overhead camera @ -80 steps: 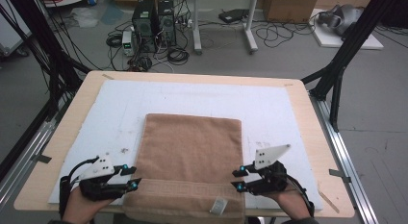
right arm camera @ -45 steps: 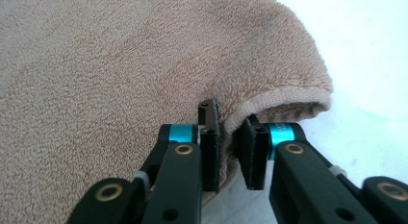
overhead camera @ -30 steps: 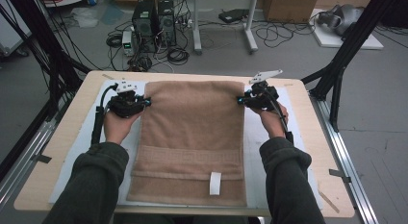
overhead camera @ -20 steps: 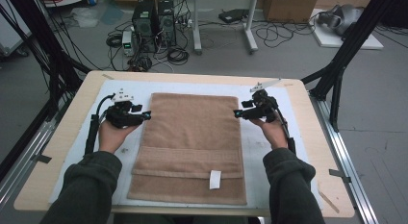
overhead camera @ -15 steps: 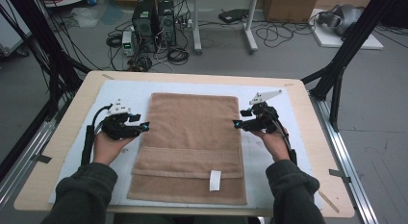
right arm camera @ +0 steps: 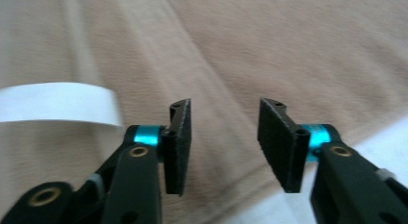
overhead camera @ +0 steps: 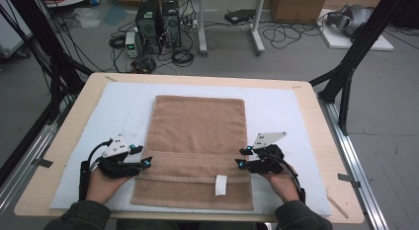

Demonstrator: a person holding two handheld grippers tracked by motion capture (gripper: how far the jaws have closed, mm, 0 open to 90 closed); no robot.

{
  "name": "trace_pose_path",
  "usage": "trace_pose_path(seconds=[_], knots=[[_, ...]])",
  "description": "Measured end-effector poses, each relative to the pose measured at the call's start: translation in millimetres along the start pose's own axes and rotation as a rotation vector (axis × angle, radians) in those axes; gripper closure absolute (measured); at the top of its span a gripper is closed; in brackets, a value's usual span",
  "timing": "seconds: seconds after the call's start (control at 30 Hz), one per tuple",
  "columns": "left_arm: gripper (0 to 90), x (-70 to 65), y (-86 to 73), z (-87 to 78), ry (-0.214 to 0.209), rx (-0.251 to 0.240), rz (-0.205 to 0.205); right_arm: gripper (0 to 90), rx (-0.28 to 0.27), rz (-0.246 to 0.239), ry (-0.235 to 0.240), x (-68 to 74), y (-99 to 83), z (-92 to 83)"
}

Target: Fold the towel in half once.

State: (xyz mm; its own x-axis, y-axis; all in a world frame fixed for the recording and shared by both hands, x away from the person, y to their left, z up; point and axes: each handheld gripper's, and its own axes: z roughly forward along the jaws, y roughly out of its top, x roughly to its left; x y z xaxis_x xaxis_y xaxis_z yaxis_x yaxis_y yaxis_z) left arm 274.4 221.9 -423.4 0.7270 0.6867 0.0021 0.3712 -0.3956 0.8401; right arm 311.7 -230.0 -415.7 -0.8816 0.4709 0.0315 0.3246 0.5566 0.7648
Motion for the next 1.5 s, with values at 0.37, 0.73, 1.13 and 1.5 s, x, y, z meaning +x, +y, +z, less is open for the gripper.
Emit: trace_pose_path(seconds=[0.37,0.73,1.13,1.5], knots=[[71.1,-6.3,-19.9,13.7,-0.056,0.087,0.017,62.6,0.071,-0.013,0.044,15.0,-23.3,13.6],[87.0,-7.3,-15.4,12.5,-0.057,0.101,0.007,84.9,0.093,-0.052,0.035,17.1,-13.4,11.1],[87.4,-5.8,12.8,-20.3,-0.071,0.011,-0.001,84.6,-0.013,-0.062,0.039,16.3,9.5,-22.2],[83.3,-39.0,-3.8,-58.0,-0.116,0.024,0.072,77.1,0.002,-0.172,0.16,60.9,10.2,-55.3]])
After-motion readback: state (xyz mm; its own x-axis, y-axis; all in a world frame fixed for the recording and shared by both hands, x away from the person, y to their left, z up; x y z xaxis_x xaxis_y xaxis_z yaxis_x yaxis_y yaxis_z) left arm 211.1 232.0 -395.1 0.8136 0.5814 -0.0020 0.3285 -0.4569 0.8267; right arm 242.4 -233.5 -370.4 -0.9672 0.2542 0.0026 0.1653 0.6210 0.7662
